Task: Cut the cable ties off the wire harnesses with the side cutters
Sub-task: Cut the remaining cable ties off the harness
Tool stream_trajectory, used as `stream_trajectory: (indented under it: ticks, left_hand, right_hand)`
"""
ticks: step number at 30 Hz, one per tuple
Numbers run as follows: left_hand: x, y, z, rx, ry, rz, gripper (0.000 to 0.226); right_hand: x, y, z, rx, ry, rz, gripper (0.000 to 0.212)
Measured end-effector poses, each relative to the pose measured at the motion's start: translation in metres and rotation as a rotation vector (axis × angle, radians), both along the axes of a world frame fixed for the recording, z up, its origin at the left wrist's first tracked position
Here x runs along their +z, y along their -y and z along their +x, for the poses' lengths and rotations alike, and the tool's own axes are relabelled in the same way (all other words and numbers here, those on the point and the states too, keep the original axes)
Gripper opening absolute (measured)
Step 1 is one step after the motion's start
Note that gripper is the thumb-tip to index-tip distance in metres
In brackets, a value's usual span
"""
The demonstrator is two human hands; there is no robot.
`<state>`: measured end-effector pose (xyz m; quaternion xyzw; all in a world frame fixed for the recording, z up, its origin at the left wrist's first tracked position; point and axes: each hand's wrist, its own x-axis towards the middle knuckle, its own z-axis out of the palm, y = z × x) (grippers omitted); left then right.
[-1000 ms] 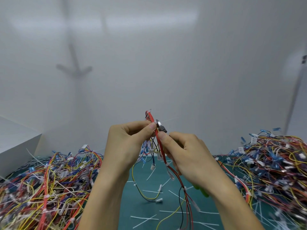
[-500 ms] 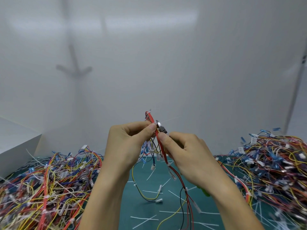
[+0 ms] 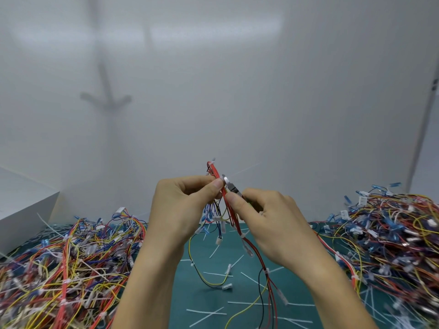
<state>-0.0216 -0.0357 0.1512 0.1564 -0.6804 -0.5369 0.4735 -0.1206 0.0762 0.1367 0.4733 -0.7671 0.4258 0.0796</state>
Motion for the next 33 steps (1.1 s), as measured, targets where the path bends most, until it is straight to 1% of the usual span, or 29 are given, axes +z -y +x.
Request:
stream_trajectory:
  ticks: [8, 15, 22, 23, 24, 27, 28, 30, 33]
  left_hand:
    - [-0.001, 0.004, 0.001, 0.008, 0.022, -0.028, 0.013]
    - [-0.003, 0.007, 0.000, 0.027, 0.034, -0.067, 0.015]
    - [-0.004, 0.009, 0.001, 0.051, 0.046, -0.080, 0.009]
    - [-0.004, 0.009, 0.001, 0.045, 0.038, -0.077, 0.009]
    - [-0.004, 0.008, 0.000, 0.038, 0.027, -0.074, 0.008]
    - [-0.003, 0.008, 0.000, 0.036, -0.005, -0.069, 0.002]
    - [-0.003, 0.008, 0.000, 0.042, -0.013, -0.067, 0.002]
    - [-0.003, 0.010, 0.001, 0.051, -0.027, -0.055, 0.002]
    - [-0.003, 0.012, 0.003, 0.059, -0.033, -0.043, 0.005]
  right_hand:
    - [0.000, -0.001, -0.001, -0.002, -0.009, 0.026, 0.053]
    - [0.000, -0.002, -0.001, -0.011, -0.021, 0.026, 0.058]
    - [-0.001, -0.001, 0.000, -0.004, -0.007, 0.010, 0.061]
    - [-0.001, 0.000, 0.001, 0.031, 0.051, -0.001, 0.062]
    - [-0.002, 0.001, 0.002, 0.093, 0.168, -0.025, 0.061]
    - [-0.001, 0.002, 0.006, 0.338, 0.655, -0.103, 0.053]
    - [0.001, 0.001, 0.006, 0.387, 0.741, -0.119, 0.051]
    - [0.005, -0.002, 0.006, 0.439, 0.819, -0.127, 0.049]
    - [0.009, -0.008, 0.002, 0.437, 0.853, -0.130, 0.051]
